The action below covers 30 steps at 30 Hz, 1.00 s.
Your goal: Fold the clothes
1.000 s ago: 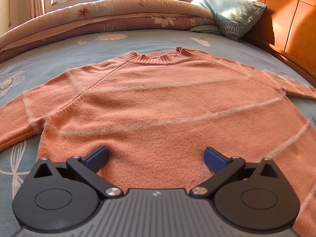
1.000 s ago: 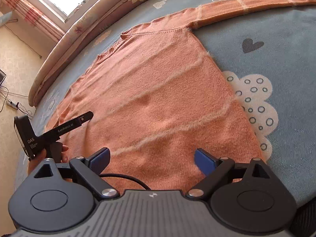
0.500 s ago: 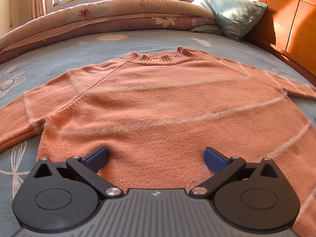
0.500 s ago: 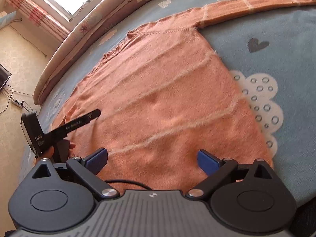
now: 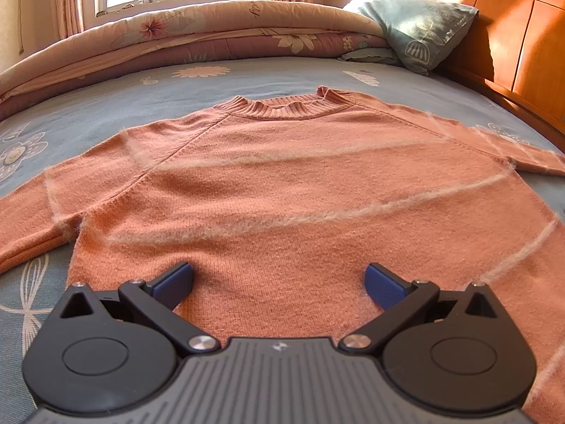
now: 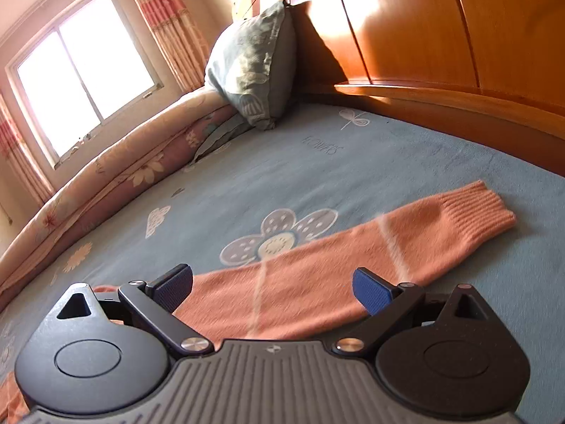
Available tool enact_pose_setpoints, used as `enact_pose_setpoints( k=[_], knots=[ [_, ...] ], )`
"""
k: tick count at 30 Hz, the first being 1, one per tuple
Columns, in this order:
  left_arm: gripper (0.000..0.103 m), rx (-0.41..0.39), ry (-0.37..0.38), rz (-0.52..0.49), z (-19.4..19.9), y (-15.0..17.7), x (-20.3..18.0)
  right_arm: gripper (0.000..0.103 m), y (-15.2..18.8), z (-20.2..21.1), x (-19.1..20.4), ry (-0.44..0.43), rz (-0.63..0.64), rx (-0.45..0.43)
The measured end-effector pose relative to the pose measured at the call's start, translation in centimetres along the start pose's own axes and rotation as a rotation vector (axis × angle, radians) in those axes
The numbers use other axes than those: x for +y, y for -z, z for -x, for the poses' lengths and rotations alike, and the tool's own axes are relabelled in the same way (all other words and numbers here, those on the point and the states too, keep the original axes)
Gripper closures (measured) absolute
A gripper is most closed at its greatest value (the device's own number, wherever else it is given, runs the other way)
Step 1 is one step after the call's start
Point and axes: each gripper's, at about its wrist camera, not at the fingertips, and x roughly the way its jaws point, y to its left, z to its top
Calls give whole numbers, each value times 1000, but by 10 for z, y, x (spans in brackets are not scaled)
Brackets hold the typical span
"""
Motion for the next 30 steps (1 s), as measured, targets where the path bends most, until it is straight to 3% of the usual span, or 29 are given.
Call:
enact_pose_setpoints(
  k=[3, 6, 8, 11, 14, 18, 19, 21, 24, 28, 30],
  knots=[
    [0, -1, -3, -2, 0, 0, 0, 4, -13, -24, -36, -16, -50, 32],
    [0, -1, -4, -2, 0, 0, 0, 4, -14, -32, -59, 63, -17, 49],
    [0, -2, -5, -2, 0, 0, -1, 4, -12, -28, -73, 103, 11, 29],
    [0, -2, -6, -2, -1, 0, -1, 4, -17, -19, -92, 92, -43, -3],
    [0, -3, -7, -2, -1, 0, -1, 4, -25, -16, -84, 196, -20, -41],
    [0, -3, -8, -2, -1, 0, -1, 3, -31, -25, -73, 111, -9, -5],
    [0, -3, -8, -2, -1, 0, -1, 3, -31, -29, -69, 122, 8, 20],
    [0, -4, -7, -2, -1, 0, -1, 3, -29, -40, -67, 245, 34, 55],
    [0, -5, -6, -1, -1, 1, -1, 6, -26, -33, -59, 365, -1, -18],
    [0, -7, -4, 0, 0, 1, 0, 3, -24, -25, -42, 273, 42, -23],
    [0, -7, -4, 0, 0, 1, 0, 3, -25, -28, -44, 299, 56, 4]
  ],
)
